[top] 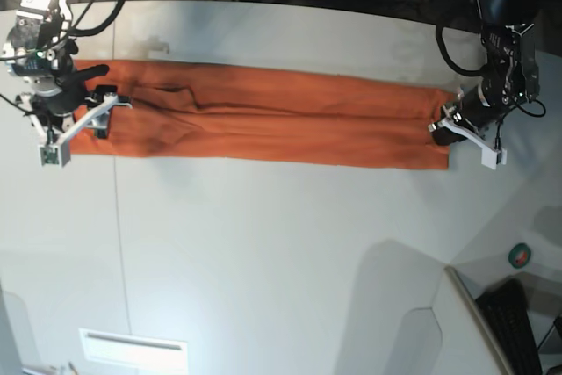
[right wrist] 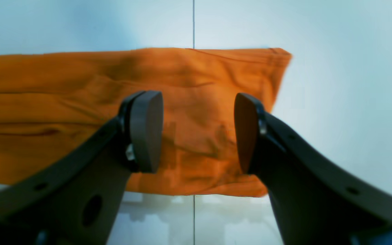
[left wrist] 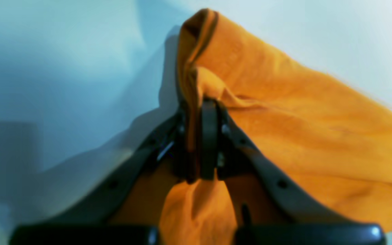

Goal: Layout the t-shirt on the table in an organized manner, then fold the t-shirt properly
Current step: 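Grasp both short ends of the orange strip with both grippers, then fold the strip end with the left gripper toward the right gripper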

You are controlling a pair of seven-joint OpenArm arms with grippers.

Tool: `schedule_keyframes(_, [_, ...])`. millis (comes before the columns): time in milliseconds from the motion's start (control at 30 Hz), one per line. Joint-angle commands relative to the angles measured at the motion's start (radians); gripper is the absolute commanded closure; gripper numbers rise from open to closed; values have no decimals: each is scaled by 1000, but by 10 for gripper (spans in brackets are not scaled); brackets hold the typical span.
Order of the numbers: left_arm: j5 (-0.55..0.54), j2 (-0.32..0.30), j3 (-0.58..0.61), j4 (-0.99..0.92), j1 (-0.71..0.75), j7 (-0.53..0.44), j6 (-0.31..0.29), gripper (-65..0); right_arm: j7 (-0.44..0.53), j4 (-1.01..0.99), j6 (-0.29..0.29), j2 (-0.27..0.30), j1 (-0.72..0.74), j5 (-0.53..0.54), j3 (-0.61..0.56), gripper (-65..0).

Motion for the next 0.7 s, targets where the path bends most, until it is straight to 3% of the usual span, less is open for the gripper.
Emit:
schedule_keyframes(0, [-3, -20, -11, 37, 11, -6, 4, 0, 18, 19, 3, 6, 5, 2, 4, -320])
schedule_keyframes(200, [9, -41, -12, 277, 112, -1, 13, 0, 18, 18, 3, 6, 5, 2, 0, -320])
schedule_keyframes(300, [92, -32, -2, 441, 181, 0, 82, 0, 19, 18, 3, 6, 6, 2, 0, -320])
schedule_keyframes(400, [179, 26, -2, 573, 232, 5, 107, 0, 19, 18, 3, 6, 8, 2, 0, -320])
schedule_keyframes(500, [233, 80, 4, 653, 253, 86, 107, 0, 19, 18, 3, 6, 9, 2, -1, -320])
schedule_keyframes(667, [264, 108, 126, 725, 258, 128, 111, 0, 19, 18, 3, 6, 11, 2, -1, -320])
